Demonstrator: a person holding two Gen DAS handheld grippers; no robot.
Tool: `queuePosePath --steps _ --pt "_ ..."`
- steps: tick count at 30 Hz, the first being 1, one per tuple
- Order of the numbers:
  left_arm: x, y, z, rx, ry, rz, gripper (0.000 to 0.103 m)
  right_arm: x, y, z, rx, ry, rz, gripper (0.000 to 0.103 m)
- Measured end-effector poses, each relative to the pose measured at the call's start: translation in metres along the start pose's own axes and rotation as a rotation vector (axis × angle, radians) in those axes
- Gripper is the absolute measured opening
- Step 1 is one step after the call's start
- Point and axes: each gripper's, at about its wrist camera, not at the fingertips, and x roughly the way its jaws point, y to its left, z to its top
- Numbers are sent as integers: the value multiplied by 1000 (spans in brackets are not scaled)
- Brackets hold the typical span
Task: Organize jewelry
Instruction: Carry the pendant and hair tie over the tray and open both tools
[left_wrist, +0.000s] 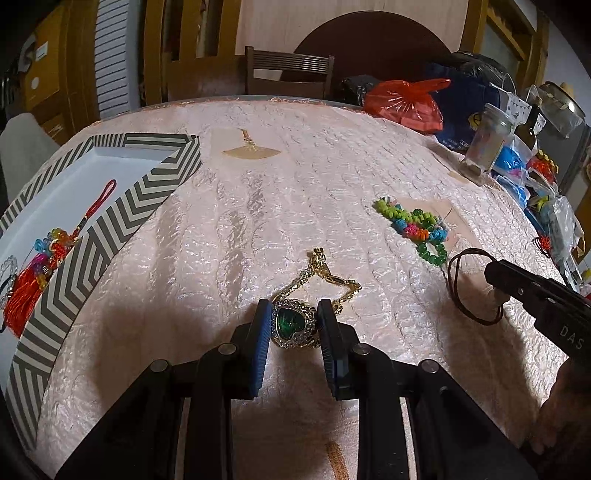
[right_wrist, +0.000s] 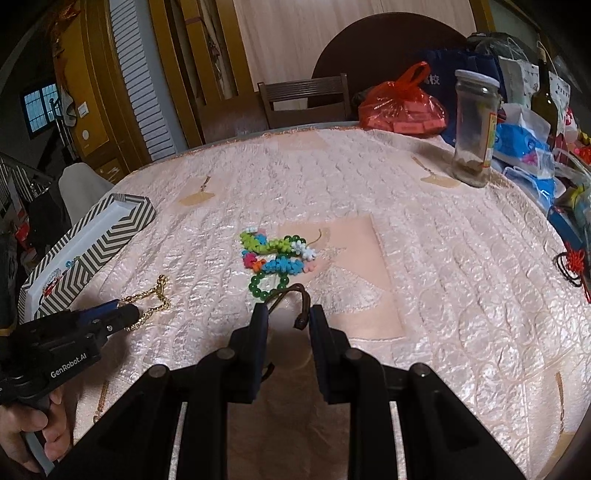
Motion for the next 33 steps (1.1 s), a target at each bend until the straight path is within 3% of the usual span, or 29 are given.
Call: queuePosePath --steps 9,15,23,33 --pt "-9 4 6 5 -27 36 41 -9 8 9 -8 -33 11 23" --pt "-51 29 30 -28 -113 39 41 -12 35 27 -31 -72 59 23" --pt "-94 116 52 -130 -196 126 38 -14 99 60 -114 -99 186 23" --pt "-107 220 34 -297 -199 200 37 3 184 78 -183 -79 335 23"
